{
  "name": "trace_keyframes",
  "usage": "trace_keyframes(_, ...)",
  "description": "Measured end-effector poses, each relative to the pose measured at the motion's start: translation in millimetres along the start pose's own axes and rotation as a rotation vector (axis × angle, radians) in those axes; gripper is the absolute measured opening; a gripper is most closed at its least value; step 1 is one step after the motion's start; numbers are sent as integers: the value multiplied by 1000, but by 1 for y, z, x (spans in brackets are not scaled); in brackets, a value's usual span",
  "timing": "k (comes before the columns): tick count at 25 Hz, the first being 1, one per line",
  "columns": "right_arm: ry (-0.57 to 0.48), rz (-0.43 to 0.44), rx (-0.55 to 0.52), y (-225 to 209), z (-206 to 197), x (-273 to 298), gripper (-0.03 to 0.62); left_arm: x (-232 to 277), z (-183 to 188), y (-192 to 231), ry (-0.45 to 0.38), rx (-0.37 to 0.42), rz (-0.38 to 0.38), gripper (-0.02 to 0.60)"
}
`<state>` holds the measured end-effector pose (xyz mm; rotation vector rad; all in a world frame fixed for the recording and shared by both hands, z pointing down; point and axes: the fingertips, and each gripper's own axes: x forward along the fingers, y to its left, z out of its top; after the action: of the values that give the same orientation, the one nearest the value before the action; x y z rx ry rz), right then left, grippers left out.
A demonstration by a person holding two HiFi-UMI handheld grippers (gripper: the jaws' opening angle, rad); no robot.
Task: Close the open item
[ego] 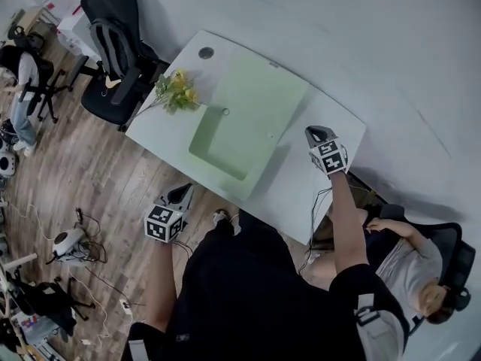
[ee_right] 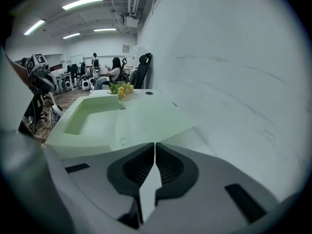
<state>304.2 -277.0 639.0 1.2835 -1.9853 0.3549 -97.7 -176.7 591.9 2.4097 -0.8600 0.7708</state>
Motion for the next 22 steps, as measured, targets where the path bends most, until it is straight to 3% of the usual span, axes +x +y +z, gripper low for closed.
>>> trace_keyframes(6,44,42,-2,-33,-12,46,8,24,-19,13,111,-47,69,5)
trace_keyframes(10,58,71,-15,-45,-17,75,8,32,-26,18,116,-123,82,5)
trace_keyframes(17,63,111,-11,-69,-28,124,8,54,-41,19,204,-105,104,5)
trace_keyframes(22,62,105,-3,-85,-26,149,8,70,-51,26,203,-165,108,5)
